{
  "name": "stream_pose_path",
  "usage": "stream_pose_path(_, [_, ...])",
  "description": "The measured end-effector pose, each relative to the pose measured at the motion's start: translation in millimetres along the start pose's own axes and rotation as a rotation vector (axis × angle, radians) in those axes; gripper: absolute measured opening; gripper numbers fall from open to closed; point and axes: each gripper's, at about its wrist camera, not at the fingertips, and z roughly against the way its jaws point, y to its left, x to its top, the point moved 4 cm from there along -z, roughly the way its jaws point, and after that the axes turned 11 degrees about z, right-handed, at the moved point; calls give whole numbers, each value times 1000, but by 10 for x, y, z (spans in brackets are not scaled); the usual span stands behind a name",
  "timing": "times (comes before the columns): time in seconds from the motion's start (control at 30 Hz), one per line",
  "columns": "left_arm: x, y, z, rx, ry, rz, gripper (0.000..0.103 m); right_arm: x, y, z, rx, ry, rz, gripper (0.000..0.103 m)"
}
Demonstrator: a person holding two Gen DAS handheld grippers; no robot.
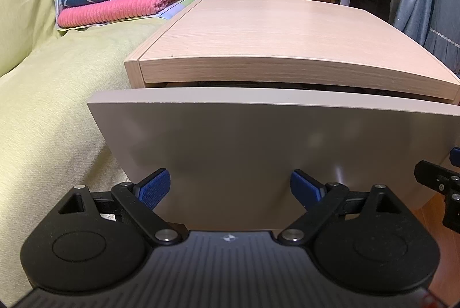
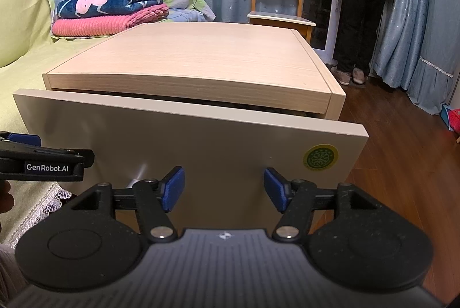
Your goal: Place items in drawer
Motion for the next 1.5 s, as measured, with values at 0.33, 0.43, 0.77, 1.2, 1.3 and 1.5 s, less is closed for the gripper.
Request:
stream_pose_path(0.33, [37,12,-45,-1,3,4,92,13,12,-10,-4,-1,2,59])
stream_pose_path(0.43, [50,8,-62,0,3,4,92,22,23,-17,-5,0,3,60])
stream_pose_path(0.77, [56,-1,-98,1,1,9,92,35,33,-50,-11,-2,11,60])
stream_pose_path(1.2, [100,-10,-147,2,3,16,92,47,31,-78,-18,-2,15,60])
stream_pose_path(1.3, [113,-13,-160,2,3,17,92,48,29,-84,-19,-3,14,60])
stream_pose_path(1.5, [125,-11,-179,0,4,22,92,43,36,-88,-20,-3,14,60])
